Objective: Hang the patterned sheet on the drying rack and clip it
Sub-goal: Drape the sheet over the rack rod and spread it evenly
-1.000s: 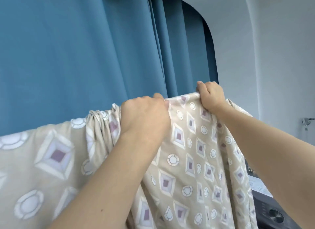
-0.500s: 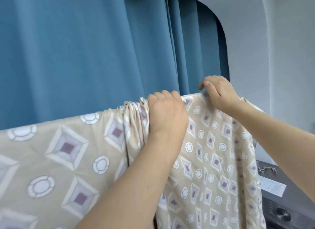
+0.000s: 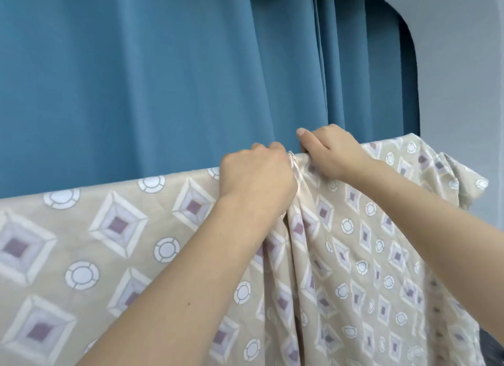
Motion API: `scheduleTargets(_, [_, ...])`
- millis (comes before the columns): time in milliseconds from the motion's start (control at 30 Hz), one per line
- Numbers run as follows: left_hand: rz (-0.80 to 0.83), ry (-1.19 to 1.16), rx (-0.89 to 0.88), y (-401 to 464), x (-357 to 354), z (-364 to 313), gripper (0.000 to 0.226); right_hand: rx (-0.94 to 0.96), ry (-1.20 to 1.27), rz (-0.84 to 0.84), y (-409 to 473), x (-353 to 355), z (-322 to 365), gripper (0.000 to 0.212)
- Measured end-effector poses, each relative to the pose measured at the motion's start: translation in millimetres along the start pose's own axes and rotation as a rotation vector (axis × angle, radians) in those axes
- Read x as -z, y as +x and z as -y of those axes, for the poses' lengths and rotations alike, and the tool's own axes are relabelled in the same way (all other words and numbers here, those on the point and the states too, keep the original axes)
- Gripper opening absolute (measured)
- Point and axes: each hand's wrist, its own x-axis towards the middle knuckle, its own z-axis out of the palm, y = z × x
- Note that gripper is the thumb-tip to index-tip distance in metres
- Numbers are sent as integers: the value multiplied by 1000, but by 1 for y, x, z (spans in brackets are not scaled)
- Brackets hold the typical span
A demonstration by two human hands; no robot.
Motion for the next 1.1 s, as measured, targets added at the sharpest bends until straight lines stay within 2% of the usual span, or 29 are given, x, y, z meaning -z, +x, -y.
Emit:
scheduleTargets(100, [-84,33,-20,-12,-4,16,15,3,-135,-23,-7,-8,12,56])
scheduleTargets(200, [-132,72,-3,-27,-1,37,20,-4,-172,-78,-12,-10,20,53])
scheduleTargets(433, [-49,156,181,-60,26,101,30,-49,-182,-90,-11,-10,13,51])
scheduleTargets(567, [17,227,189,-44,28,72,41,-53,-193,-120,-12,-11,9,52])
scheduleTargets(633, [28,161,135,-31,19,46,49,-75,-207,-107,-12,-12,7,57])
scheduleTargets(700, [41,108,80,-24,6,31,45,-82,-218,-96,-11,-12,5,64])
scheduleTargets(800, [-7,195,52,-32,-4,50,39,-72,-244,-93,-10,-13,5,56])
scheduleTargets(900, [-137,309,97,-51,-5,83,42,-66,-259,-87,-10,-20,13,51])
scheduleTargets(1100, [-144,339,236,-68,-3,113,43,-143,-185,5,-1,-18,31,55])
